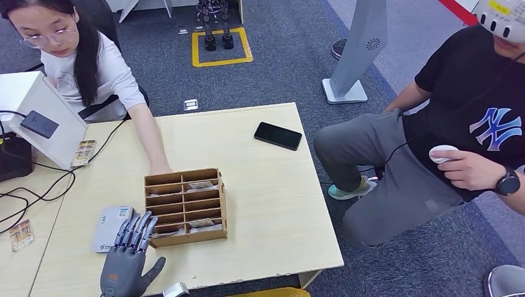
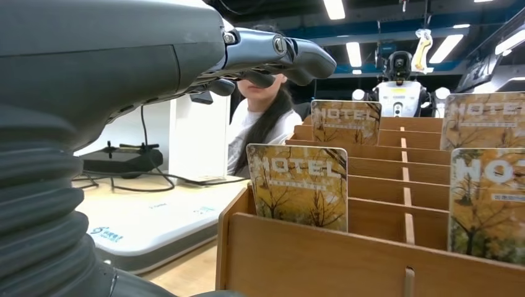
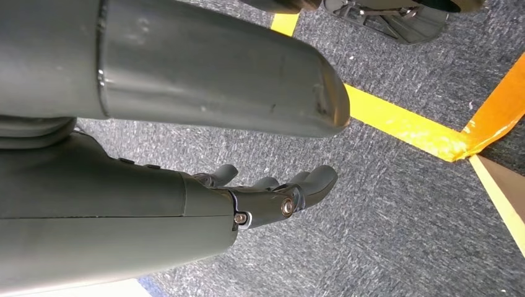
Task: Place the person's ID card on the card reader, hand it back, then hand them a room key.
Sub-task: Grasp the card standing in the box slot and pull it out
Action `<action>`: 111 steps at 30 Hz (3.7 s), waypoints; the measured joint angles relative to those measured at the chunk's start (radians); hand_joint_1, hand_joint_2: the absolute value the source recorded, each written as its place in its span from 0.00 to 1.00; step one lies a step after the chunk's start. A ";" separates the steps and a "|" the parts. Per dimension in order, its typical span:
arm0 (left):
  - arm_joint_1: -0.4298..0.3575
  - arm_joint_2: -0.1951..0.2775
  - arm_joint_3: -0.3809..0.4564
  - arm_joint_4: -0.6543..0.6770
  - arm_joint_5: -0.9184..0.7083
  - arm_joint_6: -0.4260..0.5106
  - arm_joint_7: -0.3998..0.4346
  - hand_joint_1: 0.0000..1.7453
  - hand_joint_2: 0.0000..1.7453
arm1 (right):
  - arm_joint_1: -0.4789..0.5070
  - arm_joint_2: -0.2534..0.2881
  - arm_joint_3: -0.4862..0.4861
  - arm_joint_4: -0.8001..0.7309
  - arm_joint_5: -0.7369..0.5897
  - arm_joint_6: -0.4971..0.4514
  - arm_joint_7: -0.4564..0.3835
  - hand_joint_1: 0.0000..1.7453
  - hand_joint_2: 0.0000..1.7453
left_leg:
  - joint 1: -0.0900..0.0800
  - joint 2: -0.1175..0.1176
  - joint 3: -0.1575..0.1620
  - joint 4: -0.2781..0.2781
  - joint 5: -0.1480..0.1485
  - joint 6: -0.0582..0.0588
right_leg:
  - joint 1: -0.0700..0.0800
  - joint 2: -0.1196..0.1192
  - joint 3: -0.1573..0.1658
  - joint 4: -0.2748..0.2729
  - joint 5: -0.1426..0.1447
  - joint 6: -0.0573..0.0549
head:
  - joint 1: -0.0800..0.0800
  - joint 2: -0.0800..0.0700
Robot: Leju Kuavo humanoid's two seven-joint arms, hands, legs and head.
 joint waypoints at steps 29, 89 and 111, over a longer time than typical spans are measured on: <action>0.013 0.103 -0.135 -0.008 0.033 0.000 0.087 0.00 1.00 | 0.000 0.000 -0.024 0.000 0.015 0.000 -0.012 0.00 0.00 | 0.000 0.000 0.000 0.000 0.000 0.000 | 0.000 0.000 0.000 0.000 0.000 0.000 | 0.000 0.000; -0.056 0.209 -0.255 0.084 0.151 0.000 0.165 0.92 1.00 | -0.001 0.005 -0.048 0.000 0.036 0.004 -0.012 0.00 0.00 | 0.000 0.000 0.000 0.000 0.000 0.000 | 0.000 0.000 0.000 0.000 0.000 0.000 | 0.000 0.000; -0.072 0.238 -0.290 0.099 0.194 0.003 0.194 1.00 1.00 | -0.002 0.008 -0.050 0.000 0.039 0.007 -0.012 0.00 0.00 | 0.000 0.000 0.001 0.000 0.000 0.000 | 0.000 0.000 0.000 0.000 0.000 0.000 | 0.000 0.000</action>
